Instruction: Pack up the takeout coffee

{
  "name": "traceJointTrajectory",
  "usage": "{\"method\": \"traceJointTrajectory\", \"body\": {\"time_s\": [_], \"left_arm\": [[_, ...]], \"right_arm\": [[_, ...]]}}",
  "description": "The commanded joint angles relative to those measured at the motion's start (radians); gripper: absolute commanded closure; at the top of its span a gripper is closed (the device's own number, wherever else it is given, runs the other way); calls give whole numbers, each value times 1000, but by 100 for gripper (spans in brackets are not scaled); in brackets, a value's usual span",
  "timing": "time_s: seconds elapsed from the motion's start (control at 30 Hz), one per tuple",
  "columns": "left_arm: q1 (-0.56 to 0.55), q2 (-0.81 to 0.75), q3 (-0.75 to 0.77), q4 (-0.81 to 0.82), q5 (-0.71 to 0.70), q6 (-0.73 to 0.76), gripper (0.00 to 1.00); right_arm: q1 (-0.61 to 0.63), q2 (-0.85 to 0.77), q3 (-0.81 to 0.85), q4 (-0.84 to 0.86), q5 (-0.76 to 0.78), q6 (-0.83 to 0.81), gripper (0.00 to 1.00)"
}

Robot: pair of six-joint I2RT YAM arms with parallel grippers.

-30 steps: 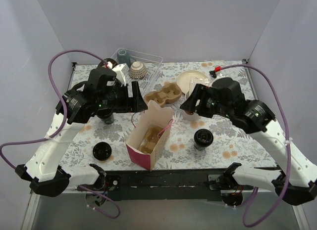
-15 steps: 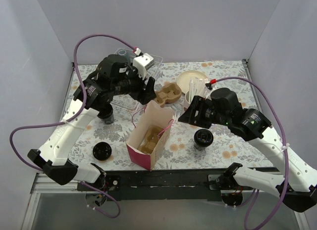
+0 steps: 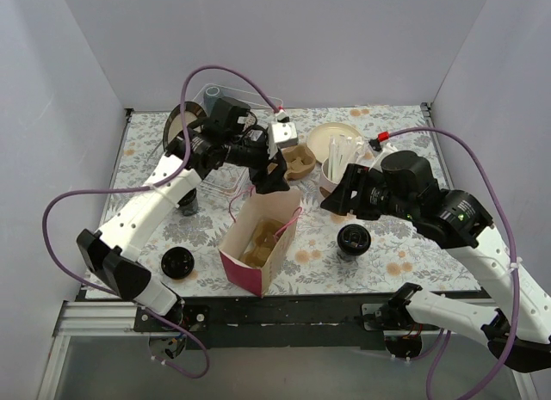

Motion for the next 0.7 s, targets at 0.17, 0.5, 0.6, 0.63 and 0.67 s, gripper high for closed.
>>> {"method": "traceJointTrajectory", "body": {"time_s": [0.17,0.5,0.6,0.63,0.67], "left_arm": [[2,35,-3,-54,128,139,35],[-15,46,-94,-30,128,185,45],[-20,55,-92,-4,118,182,55],[-21,54,-92,10,116,176,59],[-21,55,-95,22,116,168,62]], "right_arm": [[-3,-54,-3,-5,74,-61,30],[-3,-46,1,-3,91,-81,30],[-3,-48,-13,3,94,-80,30],[-3,-46,-14,6,90,-80,30],[-3,-45,-16,8,87,-78,30]]}}
